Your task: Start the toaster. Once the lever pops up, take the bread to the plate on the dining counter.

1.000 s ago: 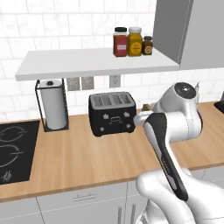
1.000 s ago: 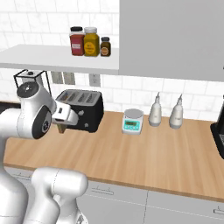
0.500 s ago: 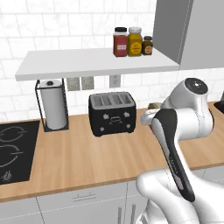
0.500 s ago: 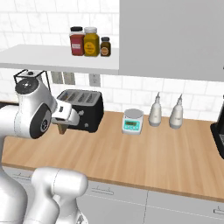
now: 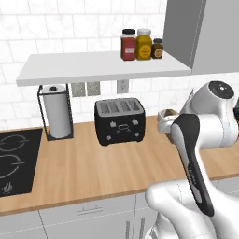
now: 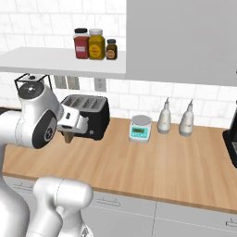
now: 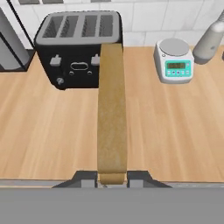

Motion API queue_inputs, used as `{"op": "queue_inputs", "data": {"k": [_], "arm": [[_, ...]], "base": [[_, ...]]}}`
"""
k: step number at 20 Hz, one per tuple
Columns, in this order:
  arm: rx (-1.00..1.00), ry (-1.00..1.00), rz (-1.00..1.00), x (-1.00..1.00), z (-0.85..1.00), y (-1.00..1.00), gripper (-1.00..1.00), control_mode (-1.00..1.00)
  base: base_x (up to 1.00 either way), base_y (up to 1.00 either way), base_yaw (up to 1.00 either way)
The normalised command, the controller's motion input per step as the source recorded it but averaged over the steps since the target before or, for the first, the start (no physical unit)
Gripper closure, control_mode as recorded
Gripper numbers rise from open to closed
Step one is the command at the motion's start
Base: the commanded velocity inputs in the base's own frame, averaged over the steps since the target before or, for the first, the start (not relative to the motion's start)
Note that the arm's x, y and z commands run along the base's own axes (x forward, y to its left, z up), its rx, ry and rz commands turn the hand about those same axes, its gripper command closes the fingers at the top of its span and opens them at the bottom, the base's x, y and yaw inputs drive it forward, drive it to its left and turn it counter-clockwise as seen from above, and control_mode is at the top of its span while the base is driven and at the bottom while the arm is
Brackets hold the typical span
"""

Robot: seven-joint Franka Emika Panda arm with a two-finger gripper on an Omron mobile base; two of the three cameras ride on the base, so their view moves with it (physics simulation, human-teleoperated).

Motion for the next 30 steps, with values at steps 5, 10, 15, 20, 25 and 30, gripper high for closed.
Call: {"op": "queue_inputs", "data": {"k": [5,10,15,20,25,30], "arm": [[0.00,0.02,0.00,-0.04,0.06,-0.01,1.00,-1.00],[0.00,0.00,0.00,0.00,0.00,0.00,1.00,1.00],[0.00,0.00,0.00,0.00,0.00,0.00,1.00,1.00],[0.00,0.00,0.00,0.00,0.00,0.00,1.00,1.00],[0.00,0.00,0.00,0.00,0.00,0.00,1.00,1.00],[0.00,0.00,0.00,0.00,0.00,0.00,1.00,1.00]], "base": [[0.00,0.00,0.00],[-0.44,0.00,0.01],[-0.73,0.04,0.24],[-0.44,0.17,0.69],[-0.23,0.12,0.94],[-0.07,0.03,1.00]]}}
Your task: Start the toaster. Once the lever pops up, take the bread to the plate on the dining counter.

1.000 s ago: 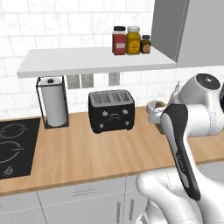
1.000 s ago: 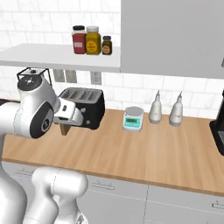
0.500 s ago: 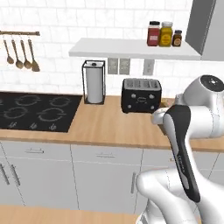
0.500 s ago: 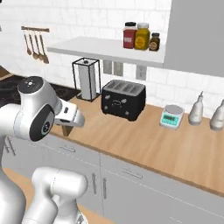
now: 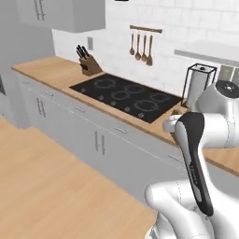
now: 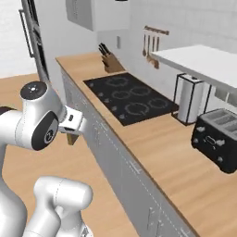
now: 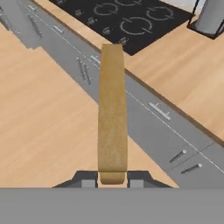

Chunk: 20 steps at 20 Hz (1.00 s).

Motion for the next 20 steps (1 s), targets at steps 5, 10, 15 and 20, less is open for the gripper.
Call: {"op": "queue_inputs", "data": {"k": [5,10,15,20], "arm": [[0.00,0.00,0.00,0.00,0.00,0.00,1.00,1.00],[0.00,0.00,0.00,0.00,0.00,0.00,1.00,1.00],[0.00,0.00,0.00,0.00,0.00,0.00,1.00,1.00],[0.00,0.00,0.00,0.00,0.00,0.00,1.00,1.00]], "base": [[-0.12,0.00,1.00],[-0.05,0.00,1.00],[0.00,0.00,1.00],[0.00,0.00,1.00]]}}
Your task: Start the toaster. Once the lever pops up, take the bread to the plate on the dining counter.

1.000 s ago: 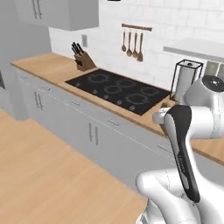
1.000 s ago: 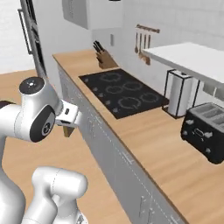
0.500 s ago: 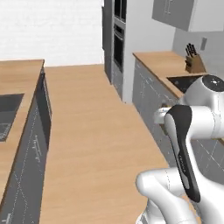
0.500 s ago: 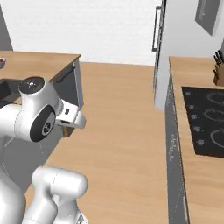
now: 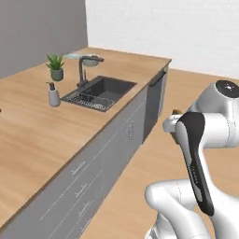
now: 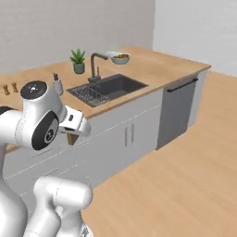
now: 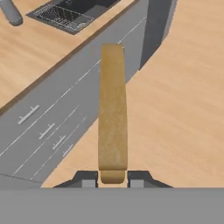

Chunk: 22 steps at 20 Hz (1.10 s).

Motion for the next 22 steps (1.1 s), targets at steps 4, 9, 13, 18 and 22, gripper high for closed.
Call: {"op": "queue_inputs", "data": {"k": [4,9,13,18,22], "arm": [[0.00,0.00,0.00,0.00,0.00,0.00,1.00,1.00],[0.00,0.00,0.00,0.00,0.00,0.00,1.00,1.00],[0.00,0.00,0.00,0.00,0.00,0.00,1.00,1.00],[0.00,0.00,0.00,0.00,0.00,0.00,1.00,1.00],[0.00,0.00,0.00,0.00,0.00,0.00,1.00,1.00]], "base": [[0.00,0.00,1.00],[-0.03,0.21,0.94],[0.00,0.18,0.73],[0.00,0.75,0.25],[0.00,1.00,0.07]]}}
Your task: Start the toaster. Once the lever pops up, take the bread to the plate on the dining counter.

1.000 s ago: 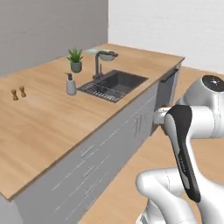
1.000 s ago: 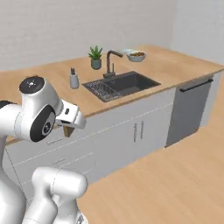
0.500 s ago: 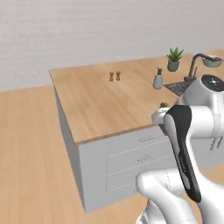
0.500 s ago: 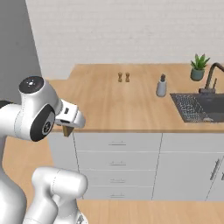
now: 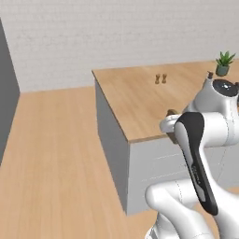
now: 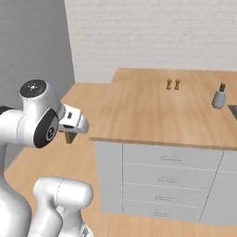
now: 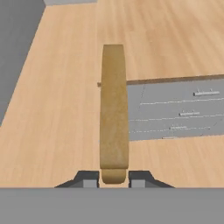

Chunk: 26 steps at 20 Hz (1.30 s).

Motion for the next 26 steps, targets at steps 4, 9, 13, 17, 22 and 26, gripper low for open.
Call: {"op": "queue_inputs", "data": {"k": [4,9,13,17,22,26], "arm": [[0.00,0.00,0.00,0.00,0.00,0.00,1.00,1.00],[0.00,0.00,0.00,0.00,0.00,0.00,1.00,1.00],[0.00,0.00,0.00,0.00,0.00,0.00,1.00,1.00],[0.00,0.00,0.00,0.00,0.00,0.00,1.00,1.00],[0.00,0.00,0.00,0.00,0.00,0.00,1.00,1.00],[0.00,0.00,0.00,0.00,0.00,0.00,1.00,1.00]], "base": [[0.03,1.00,0.05],[0.25,1.00,0.00],[0.45,0.93,0.00],[0.90,0.28,0.00],[1.00,0.20,0.03],[1.00,0.21,0.04]]}}
